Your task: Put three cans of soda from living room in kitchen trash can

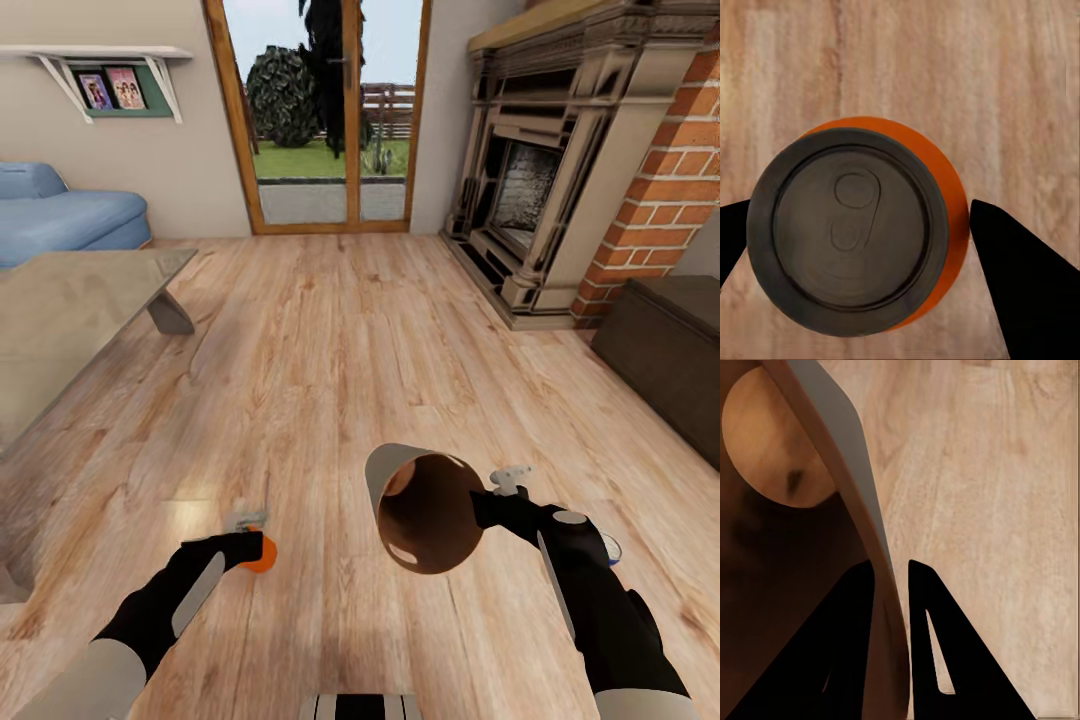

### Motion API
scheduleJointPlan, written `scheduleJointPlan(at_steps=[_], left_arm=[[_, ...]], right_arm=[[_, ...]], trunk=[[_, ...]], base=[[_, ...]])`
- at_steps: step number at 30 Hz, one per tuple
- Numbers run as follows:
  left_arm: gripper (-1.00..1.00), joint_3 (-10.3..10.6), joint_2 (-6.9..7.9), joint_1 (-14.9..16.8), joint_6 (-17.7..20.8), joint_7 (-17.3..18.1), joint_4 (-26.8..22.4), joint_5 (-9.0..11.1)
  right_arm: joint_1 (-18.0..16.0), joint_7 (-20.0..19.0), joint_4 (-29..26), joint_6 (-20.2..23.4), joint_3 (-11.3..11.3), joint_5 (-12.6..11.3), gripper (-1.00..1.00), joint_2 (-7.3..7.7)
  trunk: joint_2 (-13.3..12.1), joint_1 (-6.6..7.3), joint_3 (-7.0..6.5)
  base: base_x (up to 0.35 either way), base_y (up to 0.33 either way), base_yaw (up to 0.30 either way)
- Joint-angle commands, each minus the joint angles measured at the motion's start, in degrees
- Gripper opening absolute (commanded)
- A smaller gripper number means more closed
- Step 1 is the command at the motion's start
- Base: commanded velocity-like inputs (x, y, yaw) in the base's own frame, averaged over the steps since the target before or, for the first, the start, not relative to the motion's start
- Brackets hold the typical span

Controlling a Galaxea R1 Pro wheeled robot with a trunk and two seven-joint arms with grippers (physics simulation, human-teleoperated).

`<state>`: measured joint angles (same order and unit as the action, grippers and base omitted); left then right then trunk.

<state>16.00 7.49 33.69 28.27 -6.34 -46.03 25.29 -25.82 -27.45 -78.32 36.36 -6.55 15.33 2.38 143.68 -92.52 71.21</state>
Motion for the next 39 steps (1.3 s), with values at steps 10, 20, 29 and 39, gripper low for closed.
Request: scheduleJointPlan(at_steps=[10,20,29,39], left_arm=[[-1.0,-0.6,0.6,0.0,23.6,0.0,-31.4,0.1],[-1.0,-0.9,6.91,0.1,26.7,11.5,-32.5,0.1],[-1.0,-0.7,8.59,0.1,27.7,19.9,-31.5,0.1],[-1.0,-0.6,8.66,0.1,27.9,28.4,-30.7,-0.1]], right_arm=[[-0.5,-1.1,-8.5,21.7,2.7,-1.3,-1.0,0.81],[-3.3,-18.3,-6.6,23.6,2.2,-1.1,-1.0,10.04],[-4.3,-21.8,-0.7,23.6,0.8,-1.2,-1.0,11.19],[-4.3,-22.1,1.7,23.6,0.4,-0.9,-1.0,11.24]], trunk=[[-0.1,0.26,-2.22],[-0.3,0.51,-4.44],[-0.4,0.74,-6.43],[-2.8,2.16,-8.4]], base=[[0.0,0.0,0.0],[0.0,0.0,0.0],[0.0,0.0,0.0],[0.0,0.0,0.0]])
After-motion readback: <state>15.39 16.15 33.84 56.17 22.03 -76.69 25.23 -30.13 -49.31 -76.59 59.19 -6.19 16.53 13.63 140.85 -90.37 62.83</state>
